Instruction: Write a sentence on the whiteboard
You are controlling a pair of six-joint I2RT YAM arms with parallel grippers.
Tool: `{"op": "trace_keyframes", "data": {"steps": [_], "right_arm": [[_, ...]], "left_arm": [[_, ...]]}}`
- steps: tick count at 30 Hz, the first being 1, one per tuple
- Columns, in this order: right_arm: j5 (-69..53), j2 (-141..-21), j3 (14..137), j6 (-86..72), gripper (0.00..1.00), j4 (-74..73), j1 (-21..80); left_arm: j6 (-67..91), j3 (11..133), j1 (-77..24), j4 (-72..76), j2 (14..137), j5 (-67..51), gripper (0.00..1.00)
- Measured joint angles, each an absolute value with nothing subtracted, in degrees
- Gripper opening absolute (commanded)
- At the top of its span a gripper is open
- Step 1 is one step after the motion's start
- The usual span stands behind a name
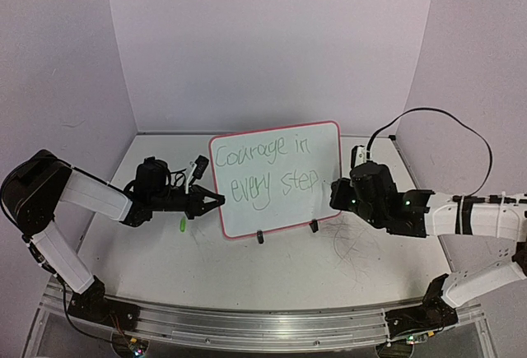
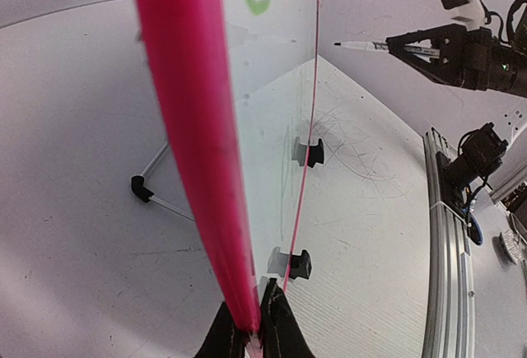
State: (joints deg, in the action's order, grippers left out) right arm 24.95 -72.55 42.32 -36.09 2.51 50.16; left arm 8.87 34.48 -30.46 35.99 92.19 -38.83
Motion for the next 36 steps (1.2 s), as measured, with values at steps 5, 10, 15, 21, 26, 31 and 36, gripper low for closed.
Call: {"op": "trace_keyframes", "data": {"steps": [5, 10, 15, 21, 26, 31, 36], "right_arm": [[24.5, -73.5, 41.9, -36.8, 0.0, 2.3, 49.5], [24.3, -74.1, 41.9, -37.1, 0.0, 3.4, 48.8], [23.5, -76.0, 42.0, -37.1, 0.0, 4.3, 48.5], [22.8, -77.4, 42.0, -37.1, 0.0, 4.9, 48.3], [22.8, -78.1, 42.0, -37.1, 0.0, 6.1, 48.1], [23.0, -79.7, 43.0, -36.9, 0.0, 6.5, 47.9], [23.1, -80.2, 43.4, -36.7, 0.0, 6.5, 47.8]], "left_arm": [[8.9, 34.5, -30.5, 36.0, 92.2, -38.8, 0.0], [8.9, 34.5, -30.5, 36.0, 92.2, -38.8, 0.0], [8.9, 34.5, -30.5, 36.0, 92.2, -38.8, 0.0], [8.9, 34.5, -30.5, 36.0, 92.2, -38.9, 0.0], [8.9, 34.5, -30.4, 36.0, 92.2, -38.9, 0.0], [9.5, 34.5, -30.4, 35.9, 92.2, -38.8, 0.0], [9.9, 34.5, -30.4, 35.9, 92.2, -38.8, 0.0]]}}
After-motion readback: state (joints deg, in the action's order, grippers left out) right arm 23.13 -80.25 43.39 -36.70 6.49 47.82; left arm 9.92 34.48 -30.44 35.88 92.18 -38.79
